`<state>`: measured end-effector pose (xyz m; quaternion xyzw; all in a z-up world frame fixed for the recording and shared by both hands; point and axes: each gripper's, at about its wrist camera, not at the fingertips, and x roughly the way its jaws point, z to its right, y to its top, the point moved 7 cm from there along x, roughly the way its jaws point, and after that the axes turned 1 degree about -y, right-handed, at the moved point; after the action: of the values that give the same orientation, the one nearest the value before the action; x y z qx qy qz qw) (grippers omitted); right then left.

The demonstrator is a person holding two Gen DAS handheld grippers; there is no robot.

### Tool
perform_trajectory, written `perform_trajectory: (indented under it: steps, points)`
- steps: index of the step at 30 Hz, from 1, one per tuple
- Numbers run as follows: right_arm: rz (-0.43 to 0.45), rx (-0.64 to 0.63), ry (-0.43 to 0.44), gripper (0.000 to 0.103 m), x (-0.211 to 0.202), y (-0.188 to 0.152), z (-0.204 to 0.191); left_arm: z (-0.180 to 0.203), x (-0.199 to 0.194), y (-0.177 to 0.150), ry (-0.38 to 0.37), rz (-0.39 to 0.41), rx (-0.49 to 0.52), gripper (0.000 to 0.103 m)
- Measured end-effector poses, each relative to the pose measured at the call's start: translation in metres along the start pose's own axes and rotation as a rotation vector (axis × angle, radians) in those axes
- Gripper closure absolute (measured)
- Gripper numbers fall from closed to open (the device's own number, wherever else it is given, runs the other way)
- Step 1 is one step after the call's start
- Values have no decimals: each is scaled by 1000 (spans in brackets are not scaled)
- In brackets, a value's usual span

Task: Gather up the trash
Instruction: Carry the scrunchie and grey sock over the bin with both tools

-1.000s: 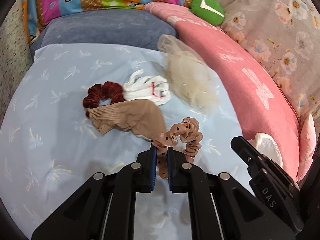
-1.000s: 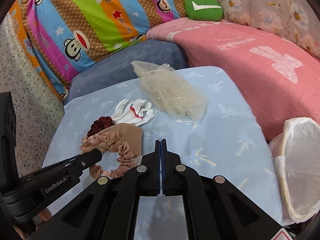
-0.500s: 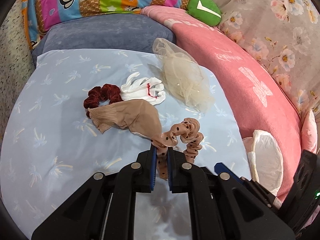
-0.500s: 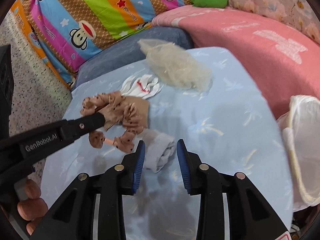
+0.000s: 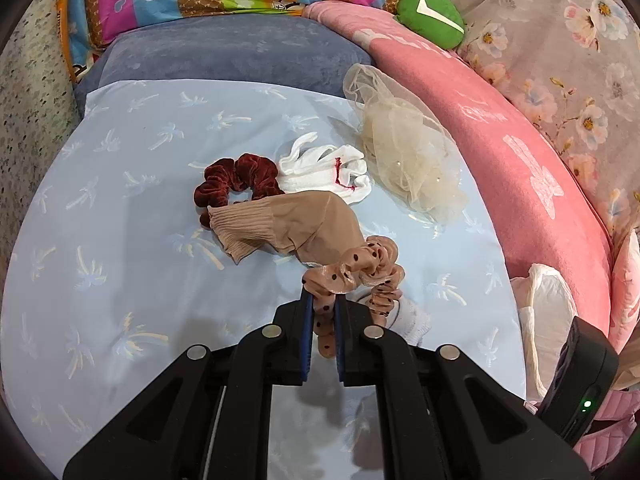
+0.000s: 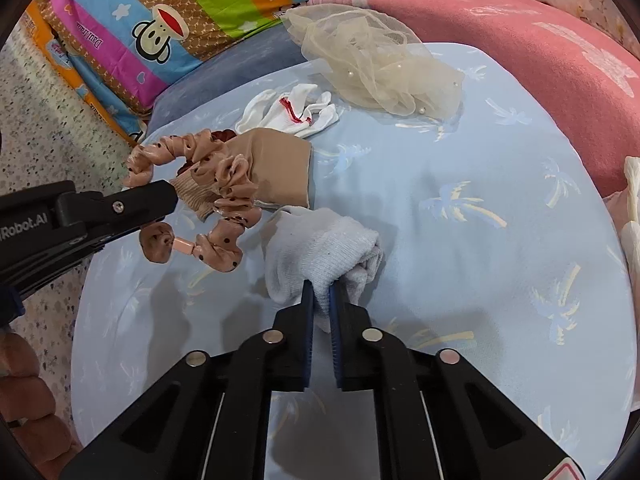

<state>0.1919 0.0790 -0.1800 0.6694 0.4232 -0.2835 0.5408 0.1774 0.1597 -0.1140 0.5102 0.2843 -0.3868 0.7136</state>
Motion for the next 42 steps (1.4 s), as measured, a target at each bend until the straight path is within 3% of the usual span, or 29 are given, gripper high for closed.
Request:
perform_trajectory:
  steps: [12,26,42]
  points:
    - [177,44,-7,97,-85,29,27,56,-20,12,-50,53,89,94]
    - [388,174,-118,97,-196,38,125,181,-33,12,-171,91,277,94]
    - [466,344,-240,97,-249,9,232,295,-20,-21,-291,36,460,92]
